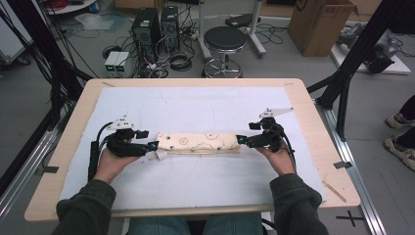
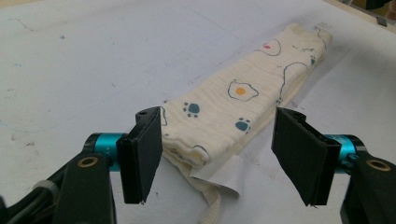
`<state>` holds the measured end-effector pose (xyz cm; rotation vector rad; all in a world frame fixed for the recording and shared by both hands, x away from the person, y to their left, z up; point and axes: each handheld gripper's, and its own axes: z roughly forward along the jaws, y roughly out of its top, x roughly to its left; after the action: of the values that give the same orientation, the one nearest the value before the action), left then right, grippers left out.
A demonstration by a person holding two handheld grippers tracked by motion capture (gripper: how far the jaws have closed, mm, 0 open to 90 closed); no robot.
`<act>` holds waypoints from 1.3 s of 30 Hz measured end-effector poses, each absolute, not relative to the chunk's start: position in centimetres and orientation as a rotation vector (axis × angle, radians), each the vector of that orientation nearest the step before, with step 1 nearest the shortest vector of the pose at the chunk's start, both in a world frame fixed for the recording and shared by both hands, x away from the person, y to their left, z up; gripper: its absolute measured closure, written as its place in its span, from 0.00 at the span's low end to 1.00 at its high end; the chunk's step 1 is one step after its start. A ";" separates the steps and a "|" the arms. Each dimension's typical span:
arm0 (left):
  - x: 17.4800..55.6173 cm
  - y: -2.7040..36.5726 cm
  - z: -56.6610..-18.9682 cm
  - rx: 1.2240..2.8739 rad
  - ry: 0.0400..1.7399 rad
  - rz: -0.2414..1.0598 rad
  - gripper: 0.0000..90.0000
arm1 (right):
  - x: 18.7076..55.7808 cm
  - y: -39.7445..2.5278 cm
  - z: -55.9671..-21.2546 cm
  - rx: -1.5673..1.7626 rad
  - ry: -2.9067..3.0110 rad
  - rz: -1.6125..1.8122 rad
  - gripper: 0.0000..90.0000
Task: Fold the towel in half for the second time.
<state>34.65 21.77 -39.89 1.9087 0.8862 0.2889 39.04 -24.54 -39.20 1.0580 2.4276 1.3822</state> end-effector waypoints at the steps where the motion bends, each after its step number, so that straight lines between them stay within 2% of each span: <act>1: 34.6 21.8 -39.9 1.911 0.883 0.290 0.36 | 39.0 -24.5 -39.2 1.054 2.429 1.383 0.14; 12: 33.4 22.3 -40.1 1.926 0.880 0.303 0.35 | 37.9 -24.9 -38.7 1.033 2.418 1.398 0.14; 39: 31.0 22.4 -40.4 1.958 0.849 0.342 0.32 | 35.2 -27.5 -40.8 1.065 2.406 1.374 0.14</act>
<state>30.98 22.37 -40.42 1.9576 0.8487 0.3419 35.21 -27.49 -40.77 1.0654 2.4057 1.3741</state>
